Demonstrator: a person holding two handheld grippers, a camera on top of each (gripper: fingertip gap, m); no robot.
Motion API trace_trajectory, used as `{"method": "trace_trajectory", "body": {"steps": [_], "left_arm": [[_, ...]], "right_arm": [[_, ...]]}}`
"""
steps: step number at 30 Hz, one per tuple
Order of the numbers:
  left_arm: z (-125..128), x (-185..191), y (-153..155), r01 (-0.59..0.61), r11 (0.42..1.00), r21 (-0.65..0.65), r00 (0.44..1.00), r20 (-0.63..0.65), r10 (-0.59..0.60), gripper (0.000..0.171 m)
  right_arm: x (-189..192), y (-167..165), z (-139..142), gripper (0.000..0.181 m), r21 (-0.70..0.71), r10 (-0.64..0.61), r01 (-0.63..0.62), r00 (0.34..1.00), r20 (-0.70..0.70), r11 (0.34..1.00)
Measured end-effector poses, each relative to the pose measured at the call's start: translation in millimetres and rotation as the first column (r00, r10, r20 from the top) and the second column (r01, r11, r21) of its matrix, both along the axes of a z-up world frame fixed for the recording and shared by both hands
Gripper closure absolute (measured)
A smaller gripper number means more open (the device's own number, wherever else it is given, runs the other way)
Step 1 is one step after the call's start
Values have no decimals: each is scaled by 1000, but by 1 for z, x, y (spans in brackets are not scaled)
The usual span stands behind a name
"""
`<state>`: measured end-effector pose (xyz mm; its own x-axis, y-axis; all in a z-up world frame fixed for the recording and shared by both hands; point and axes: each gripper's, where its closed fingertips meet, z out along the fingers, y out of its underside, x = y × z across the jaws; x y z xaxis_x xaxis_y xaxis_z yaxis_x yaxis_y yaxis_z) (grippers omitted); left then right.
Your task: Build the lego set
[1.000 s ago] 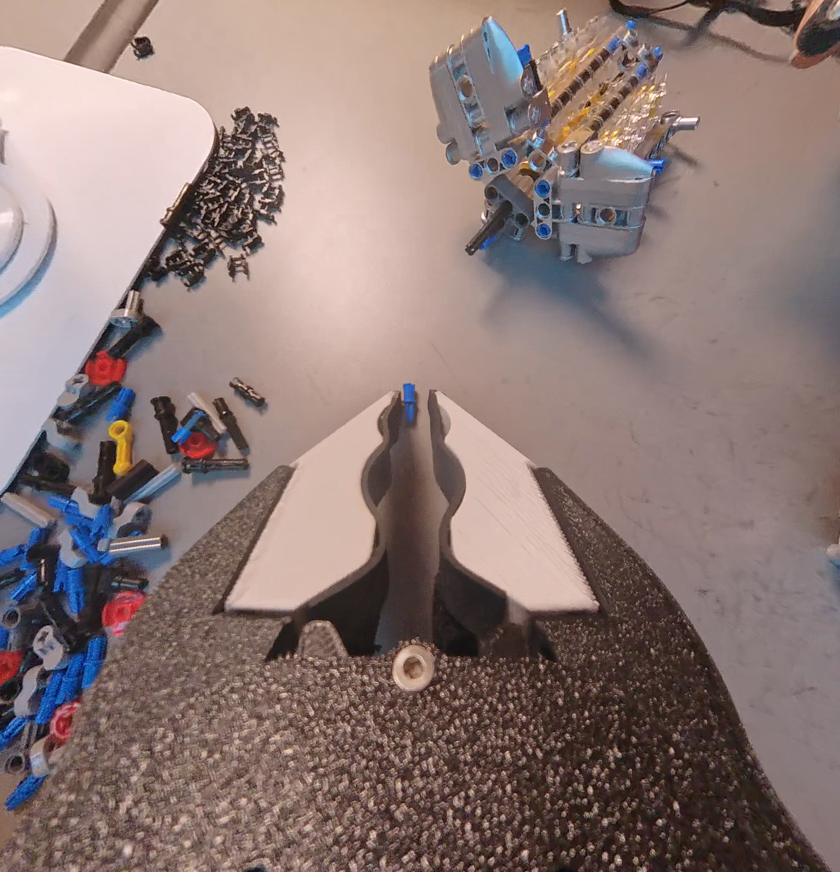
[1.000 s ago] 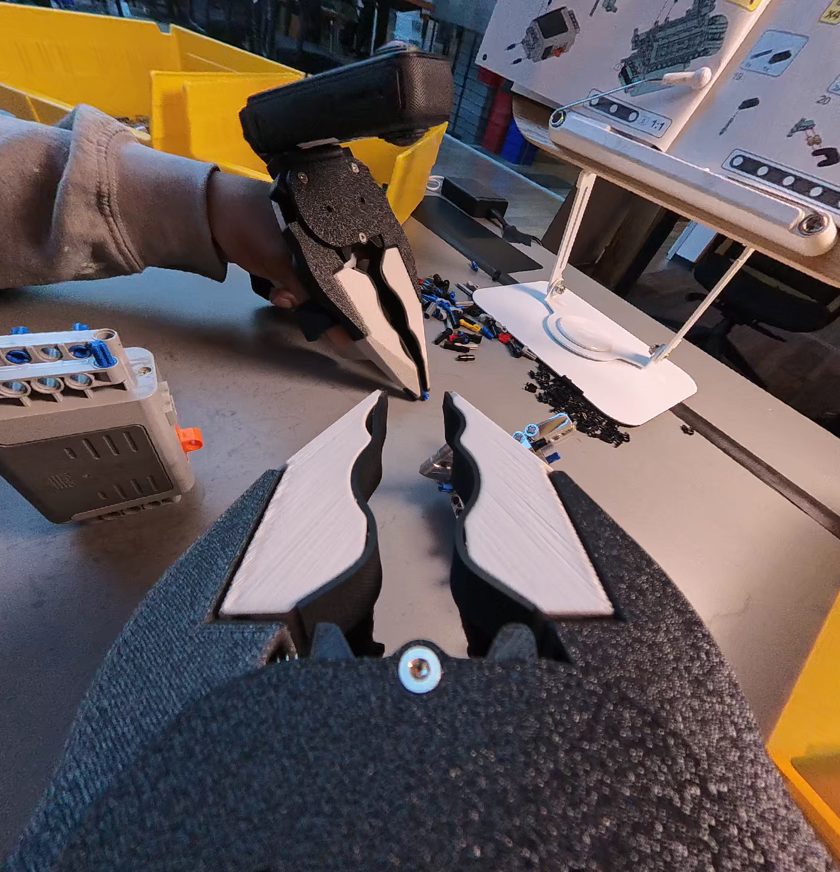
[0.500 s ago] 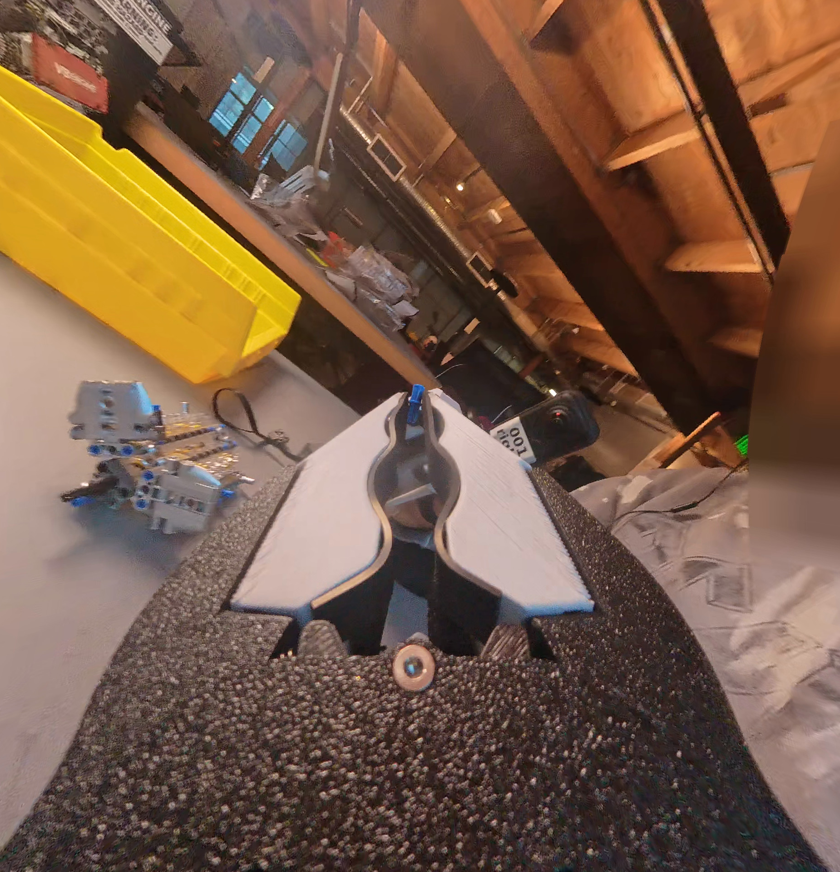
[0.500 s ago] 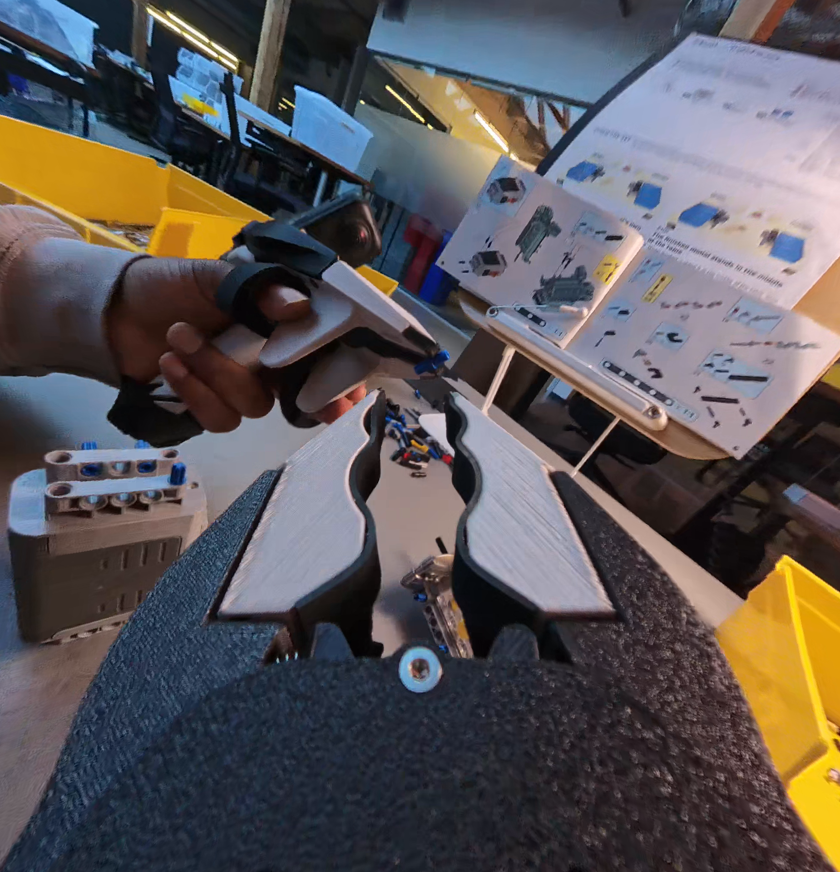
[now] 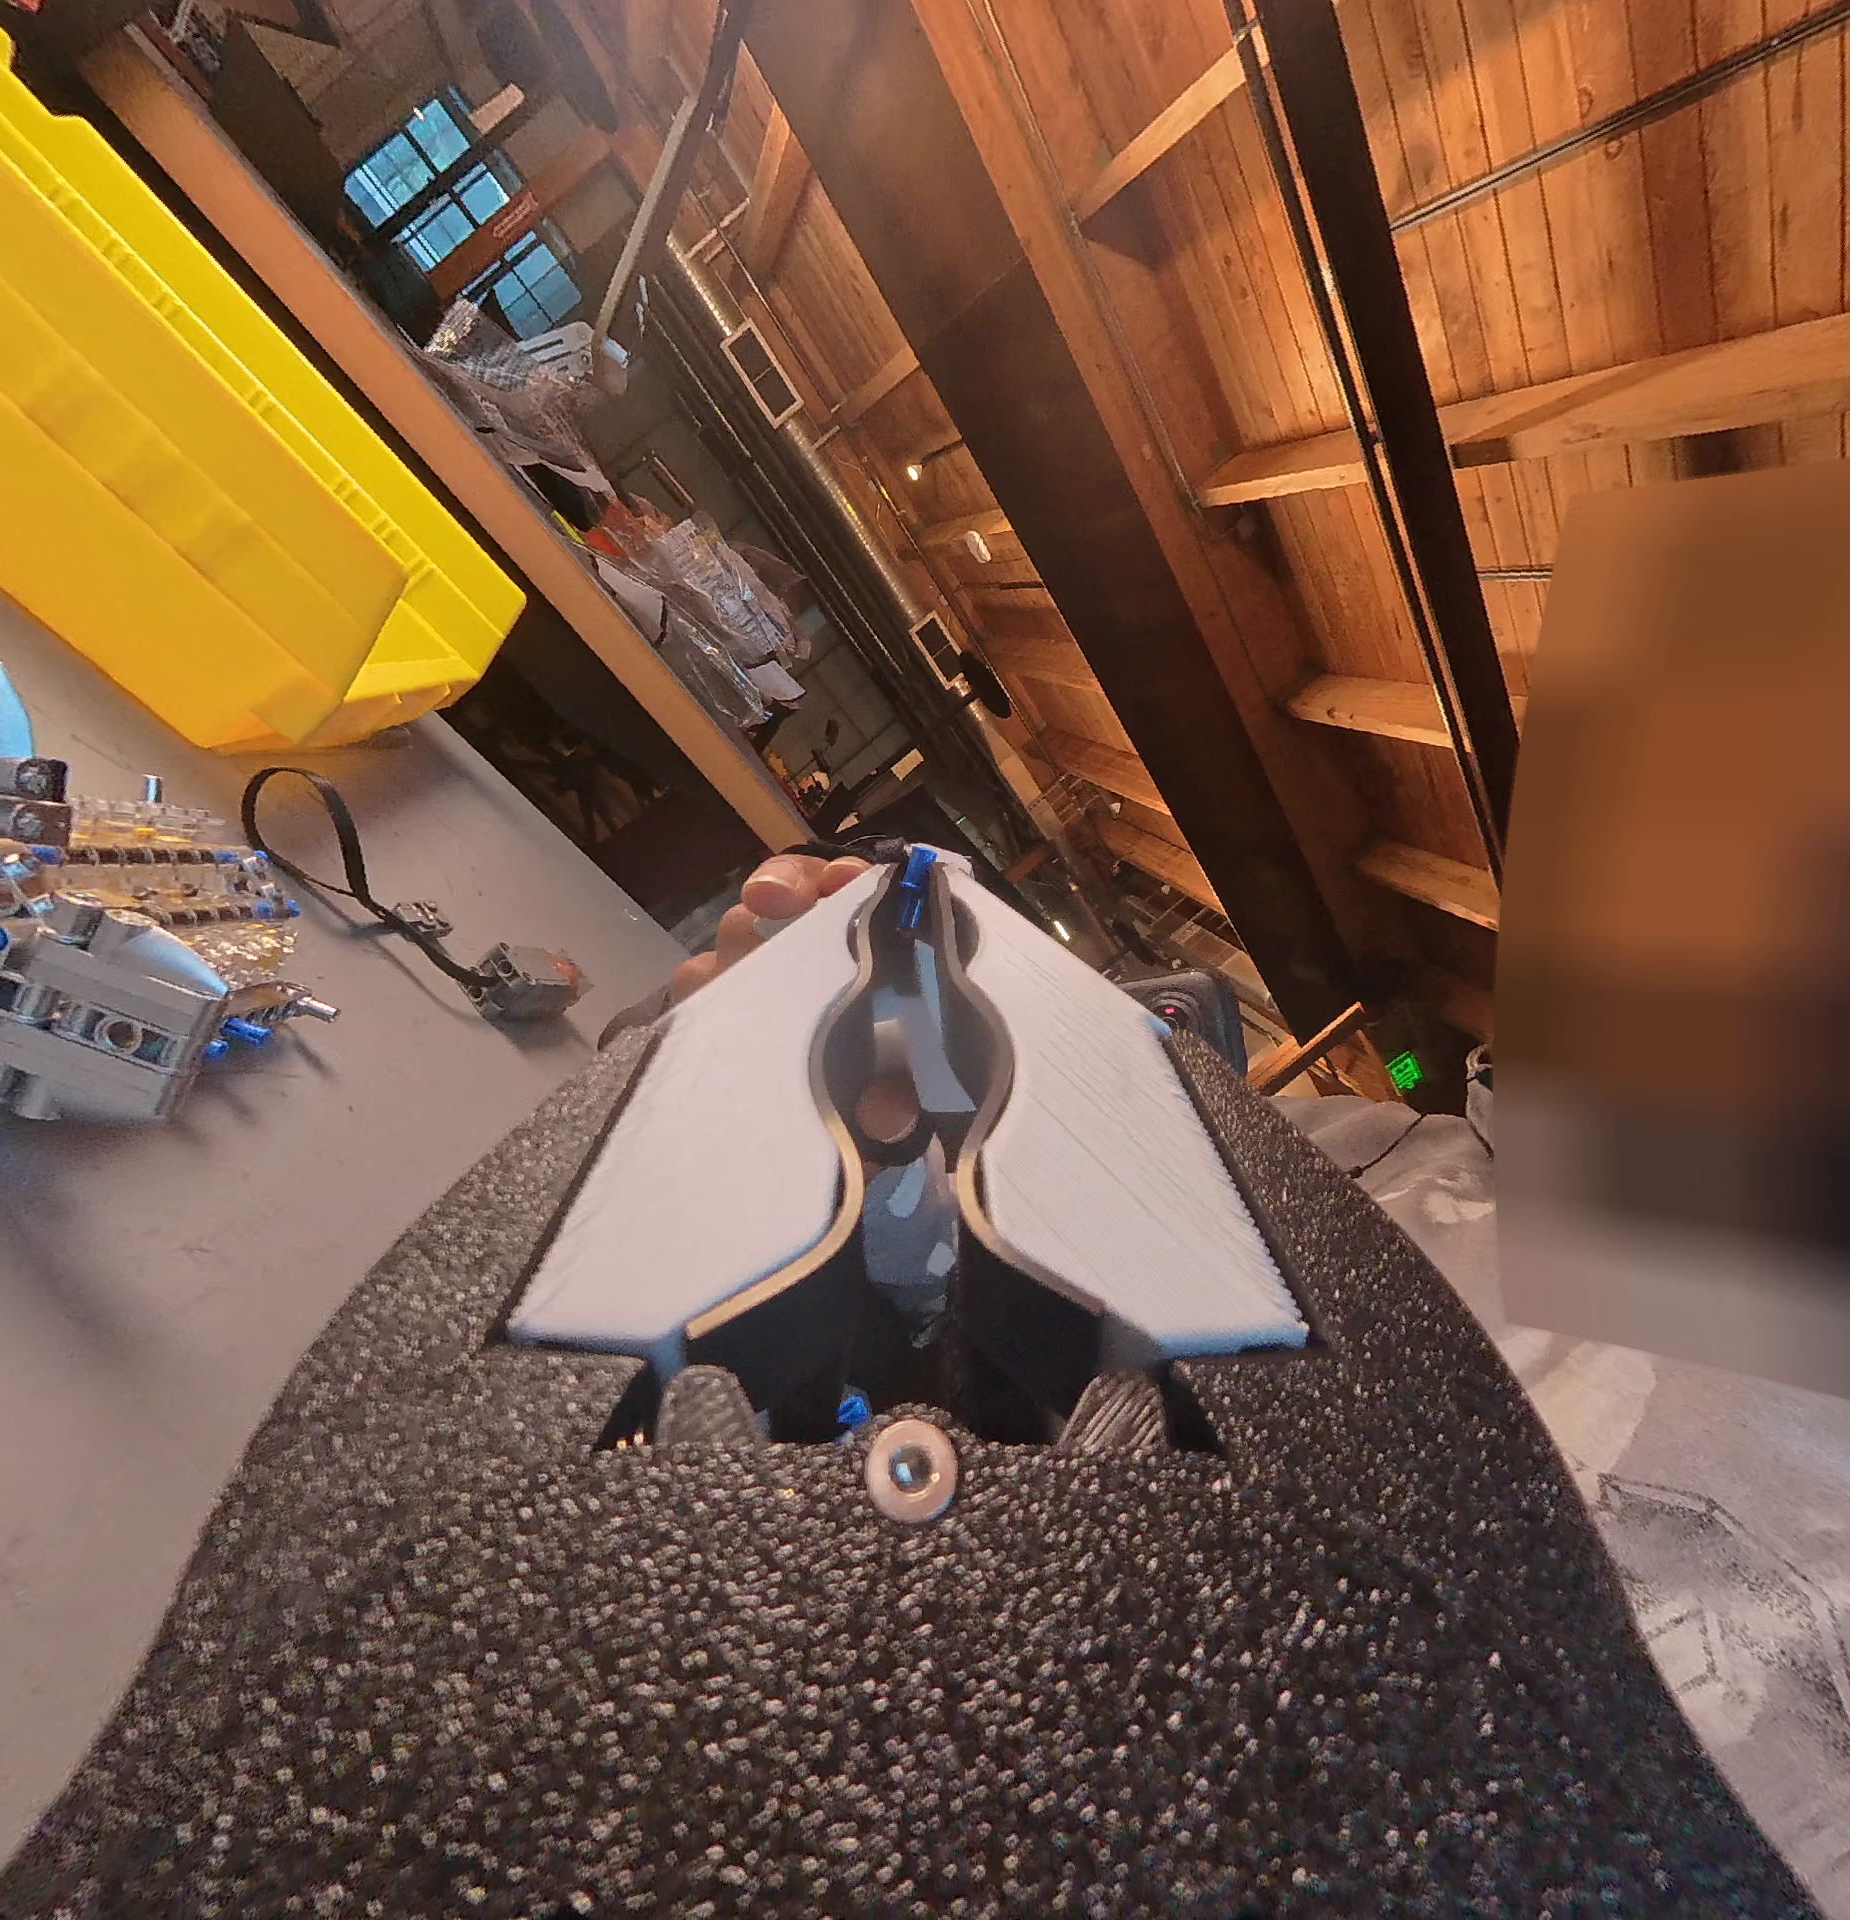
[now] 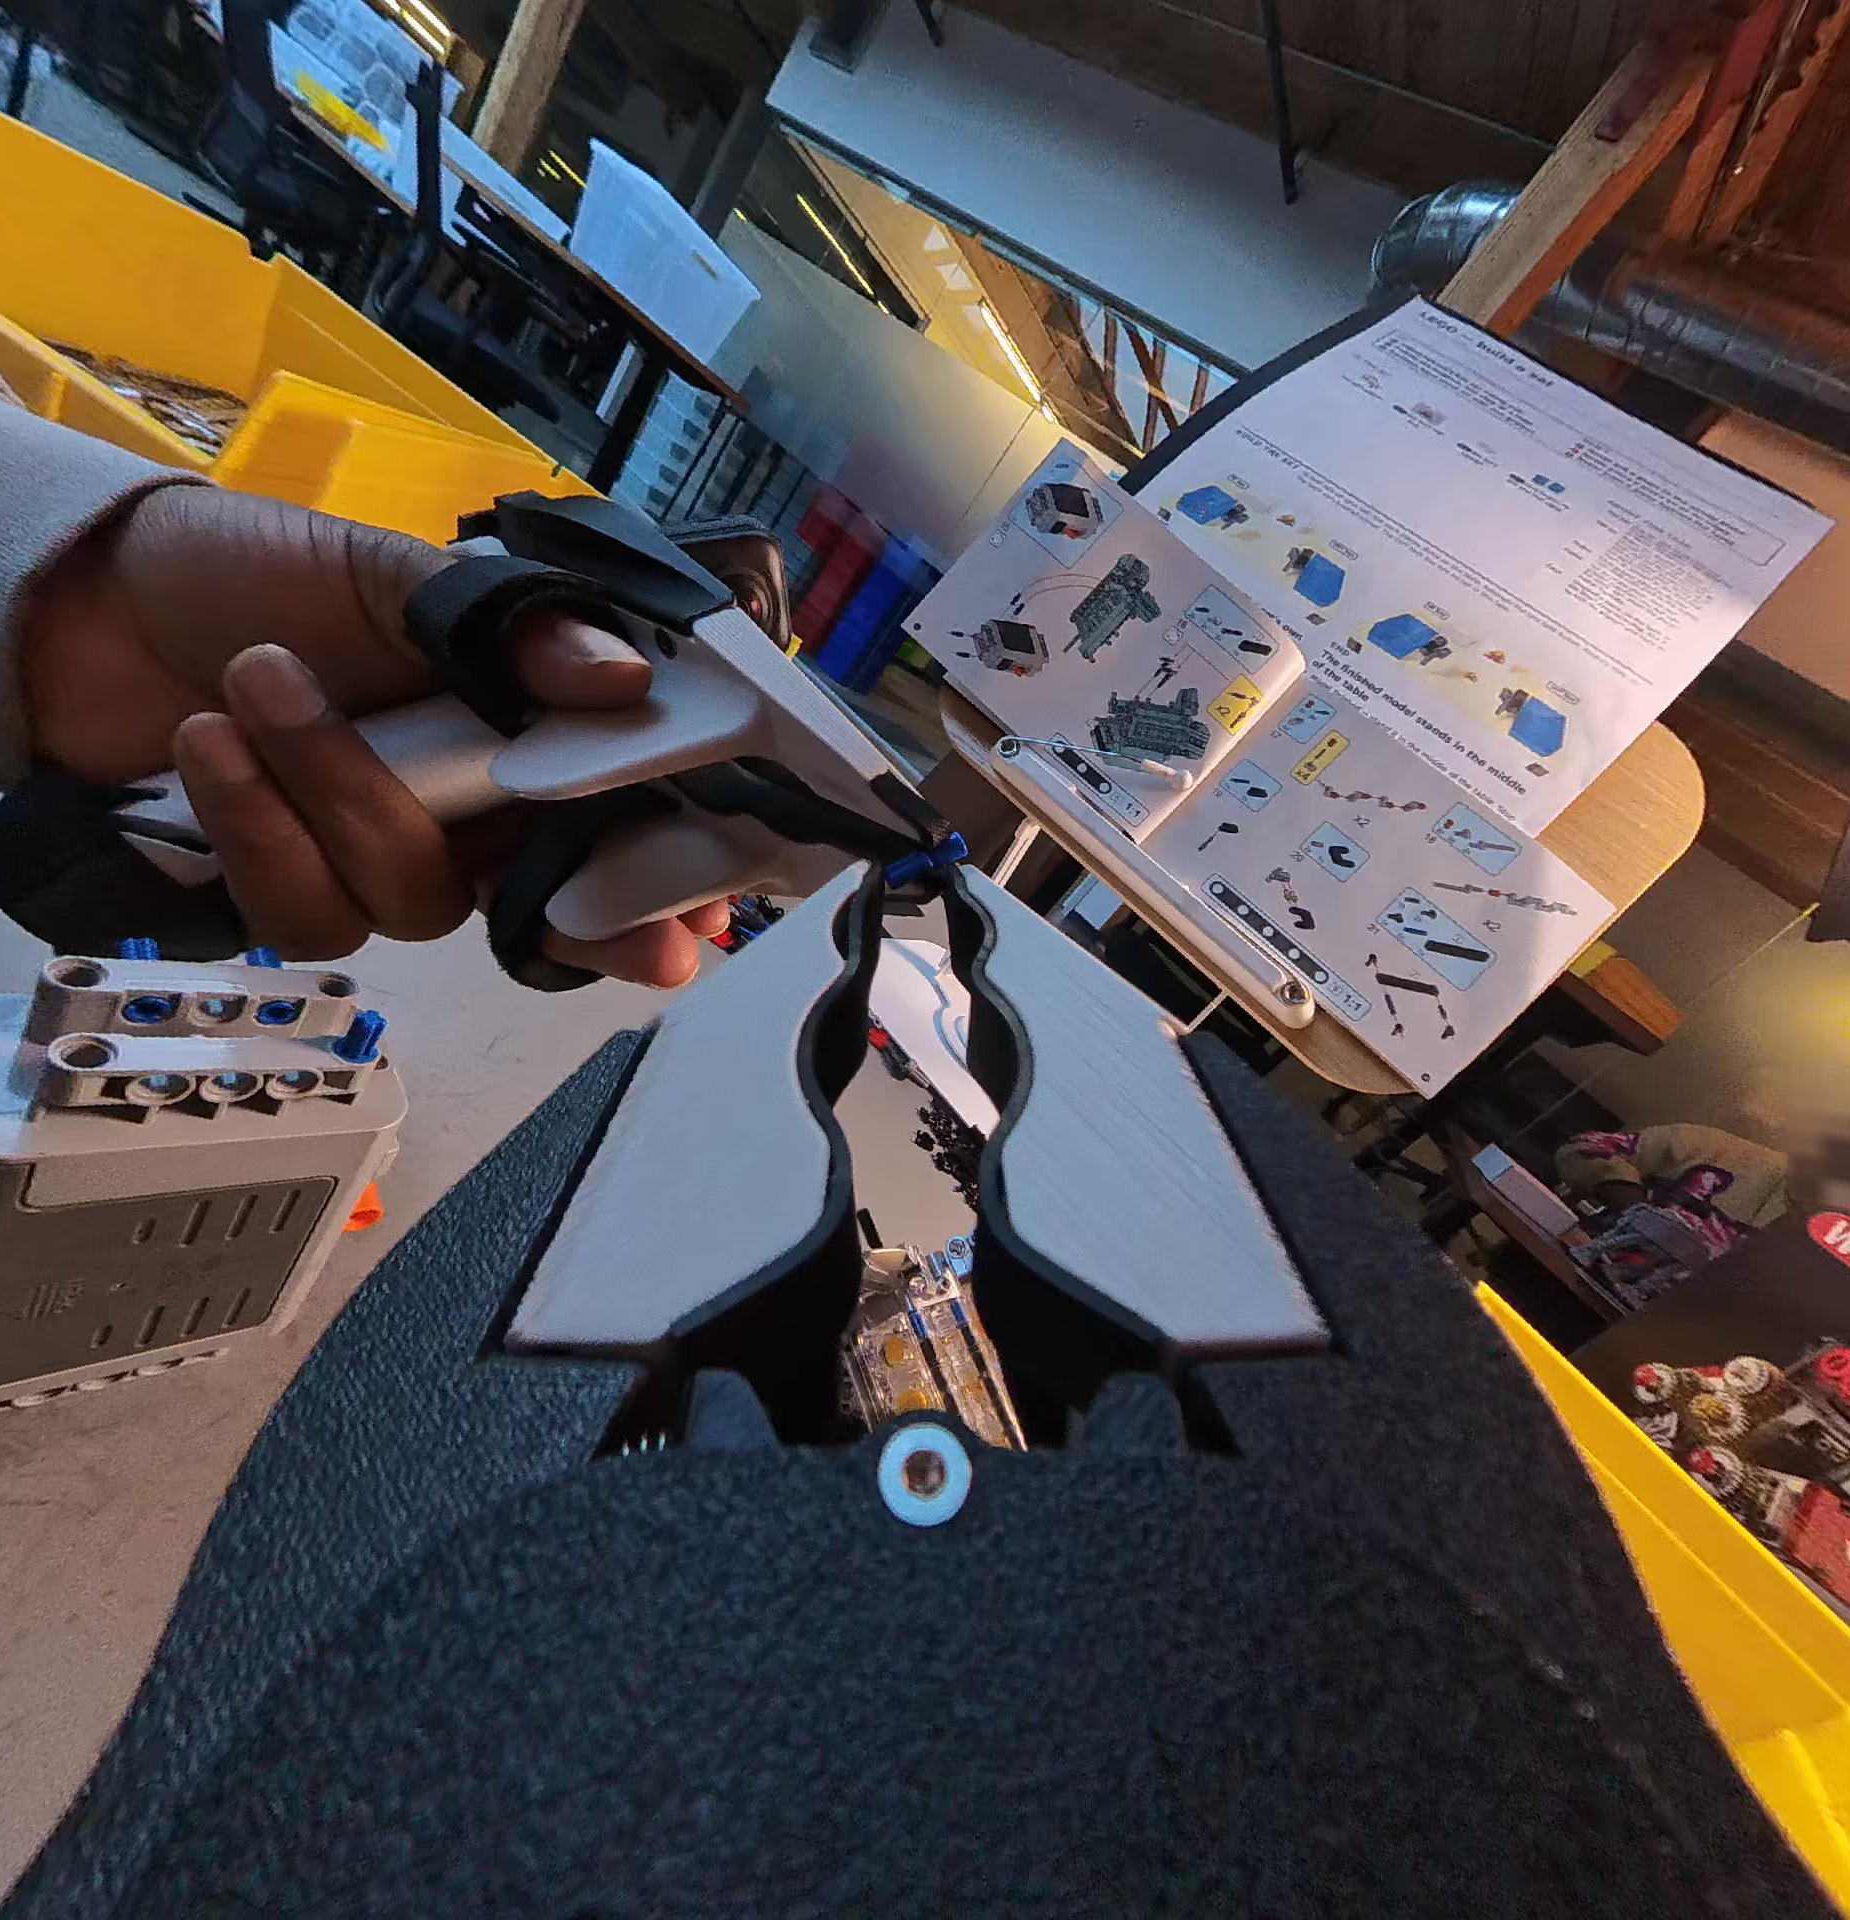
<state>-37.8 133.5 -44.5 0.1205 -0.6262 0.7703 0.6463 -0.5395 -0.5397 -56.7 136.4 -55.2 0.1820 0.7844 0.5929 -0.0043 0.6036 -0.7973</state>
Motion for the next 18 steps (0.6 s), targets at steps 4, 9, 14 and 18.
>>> {"method": "trace_trajectory", "body": {"steps": [4,9,14,18], "left_arm": [[-1,-1,-1,-5,1000,-13,1000,2,5,168],[-3,-7,-4,-31,999,-15,1000,-8,30,171],[-5,-7,-10,-24,1000,-9,1000,-8,24,171],[-7,-9,-14,-25,1000,7,999,-35,25,171]], "right_arm": [[1,-2,-2,172,21,9,-10,1000,9,1000],[5,-3,1,178,25,18,-18,1000,-3,1000],[6,-11,-1,177,1,66,-66,998,8,998],[8,-16,-1,178,-18,101,-101,995,9,995]]}}
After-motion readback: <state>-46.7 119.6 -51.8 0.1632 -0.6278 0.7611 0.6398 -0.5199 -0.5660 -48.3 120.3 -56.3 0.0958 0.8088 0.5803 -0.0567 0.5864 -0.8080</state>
